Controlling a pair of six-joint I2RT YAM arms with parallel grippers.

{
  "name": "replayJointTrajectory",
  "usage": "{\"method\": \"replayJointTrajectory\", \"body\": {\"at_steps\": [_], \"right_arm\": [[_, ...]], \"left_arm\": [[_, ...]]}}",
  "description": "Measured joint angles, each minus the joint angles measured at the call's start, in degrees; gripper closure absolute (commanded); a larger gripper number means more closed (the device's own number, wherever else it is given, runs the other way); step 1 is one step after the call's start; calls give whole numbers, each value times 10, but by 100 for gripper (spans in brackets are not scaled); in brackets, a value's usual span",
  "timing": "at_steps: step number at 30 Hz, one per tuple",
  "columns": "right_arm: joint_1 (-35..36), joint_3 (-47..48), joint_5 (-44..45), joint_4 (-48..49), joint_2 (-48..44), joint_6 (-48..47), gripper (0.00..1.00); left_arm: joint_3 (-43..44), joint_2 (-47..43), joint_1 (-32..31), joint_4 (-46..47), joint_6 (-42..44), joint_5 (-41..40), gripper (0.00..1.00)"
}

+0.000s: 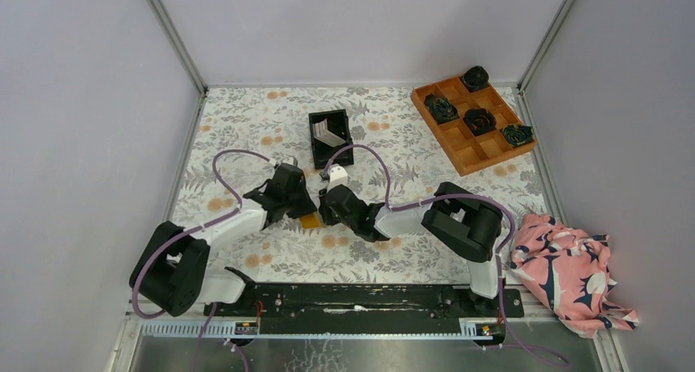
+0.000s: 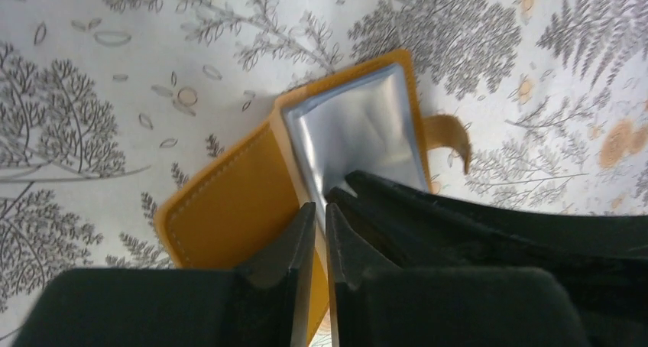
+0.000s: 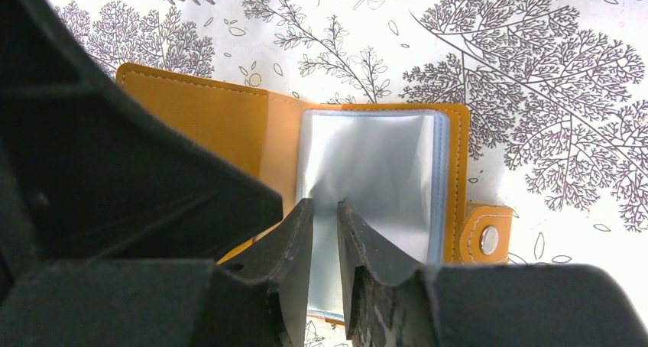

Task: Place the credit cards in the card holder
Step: Open the card holder at the center of the board.

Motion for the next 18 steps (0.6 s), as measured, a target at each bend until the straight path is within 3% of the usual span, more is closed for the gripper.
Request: {"method": "replayJointTrajectory", "body": {"at_steps": [9, 18], "right_arm": [[-2, -13, -1, 7, -7, 12, 74], [-13, -26, -2, -6, -25, 19, 71]], "left_arm": [[-58, -47, -40, 5, -48, -47, 85], [-83, -26, -76, 48, -82, -81, 85]]}}
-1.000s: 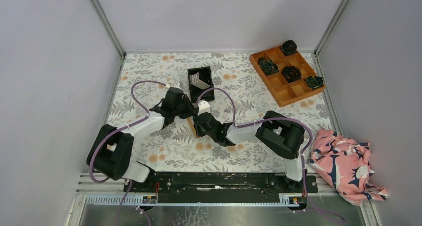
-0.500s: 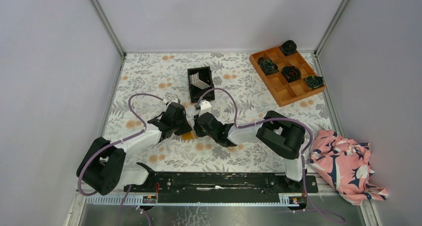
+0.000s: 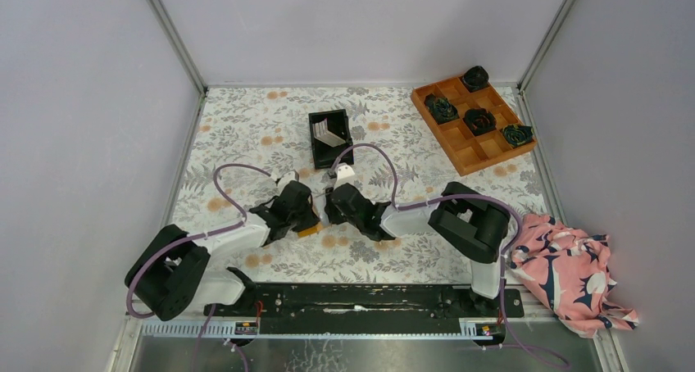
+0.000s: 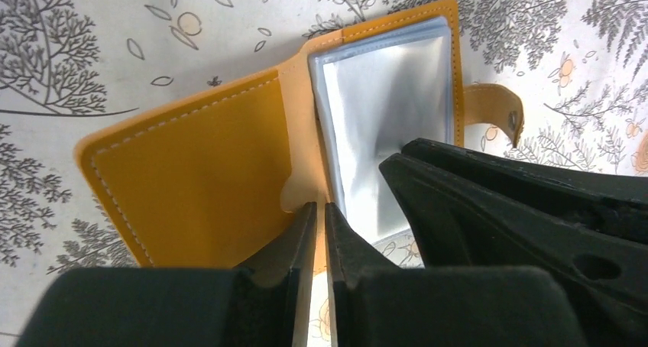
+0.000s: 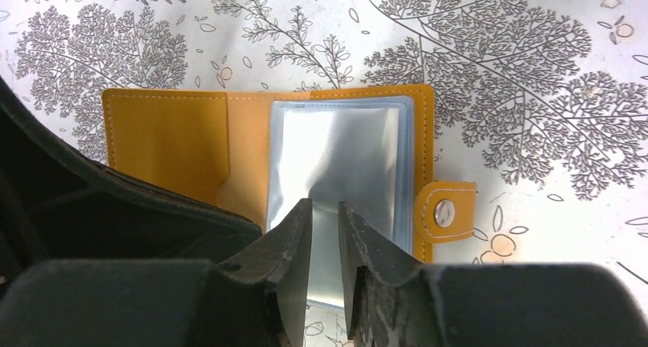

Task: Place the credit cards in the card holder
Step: Open the card holder at the center of the board.

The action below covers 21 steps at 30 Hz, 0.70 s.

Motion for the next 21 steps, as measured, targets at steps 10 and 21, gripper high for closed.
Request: {"method": "replayJointTrajectory", "body": {"at_steps": [10, 21], "right_arm": [[-12, -1, 19, -46, -19, -1, 63], [-21, -25, 23, -61, -47, 0, 56]], "left_arm": [[-1, 50, -12, 95, -13, -21, 87], [1, 74, -14, 134, -13, -27, 88]]}}
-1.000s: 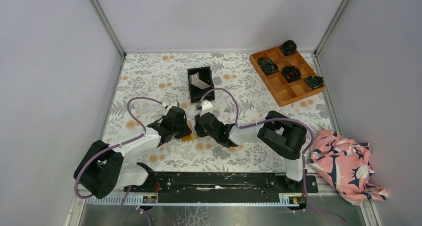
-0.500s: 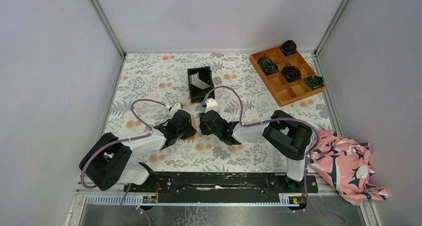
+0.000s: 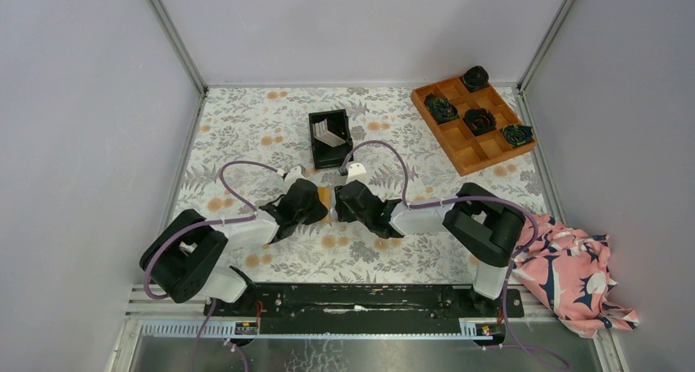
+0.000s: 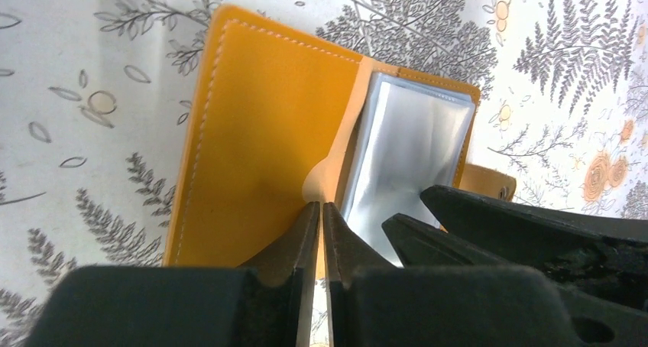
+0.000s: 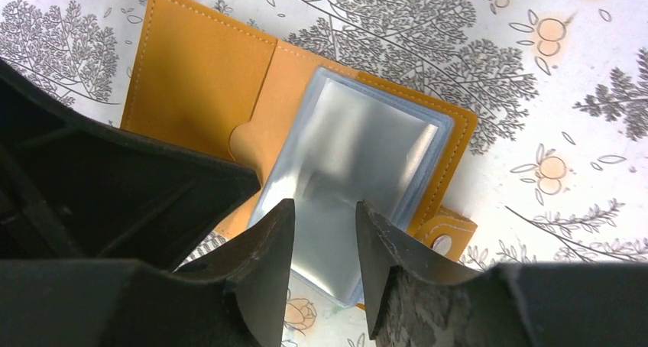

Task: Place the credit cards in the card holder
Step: Open the card holder at the center of the board.

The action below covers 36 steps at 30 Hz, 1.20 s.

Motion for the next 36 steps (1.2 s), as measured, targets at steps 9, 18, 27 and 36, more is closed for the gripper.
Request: {"method": "replayJointTrajectory", "body": {"at_steps": [9, 18, 27, 36], "right_arm": [[-10, -22, 3, -19, -29, 7, 55], [-14, -33, 8, -24, -34, 15, 55], [-16, -38, 0, -14, -36, 21, 55], [-23, -39, -8, -24, -43, 21, 55]], "left_arm": [[2, 11, -4, 19, 0, -3, 89], [2, 12, -9, 20, 0, -12, 89], [1, 17, -12, 23, 0, -15, 89], [1, 33, -17, 53, -4, -21, 90]]}}
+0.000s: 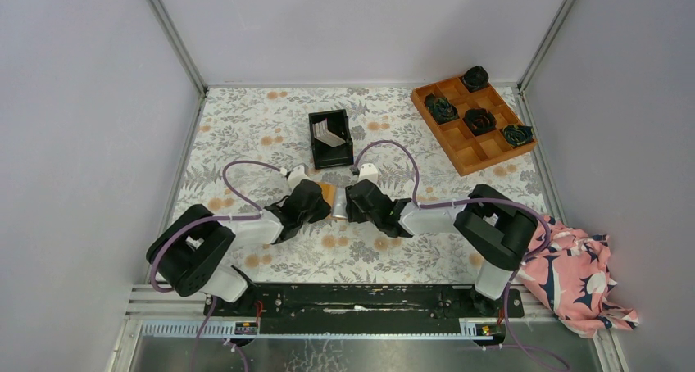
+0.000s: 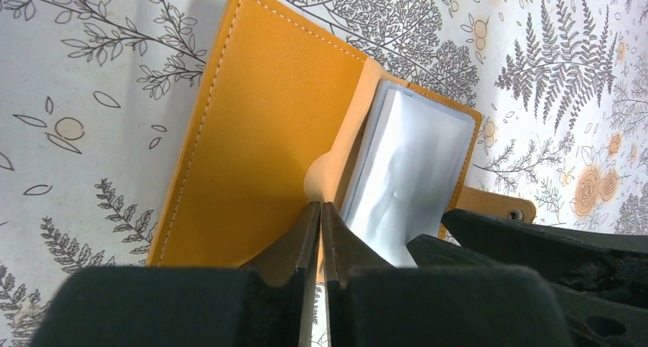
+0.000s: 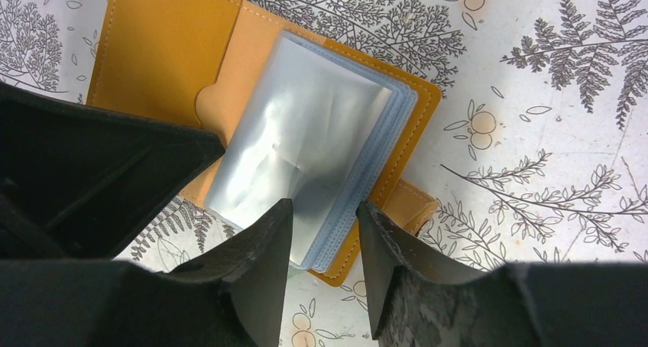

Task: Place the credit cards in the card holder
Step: Open the card holder at the center of the board.

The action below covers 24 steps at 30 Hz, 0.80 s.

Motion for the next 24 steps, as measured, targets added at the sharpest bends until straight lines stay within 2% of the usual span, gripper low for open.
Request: {"method": "replayJointTrajectory", "body": {"at_steps": [24], "right_arm": [[0, 6, -7, -30, -9, 2, 56]], "left_arm": [[-7, 9, -20, 26, -11, -33, 91]]}}
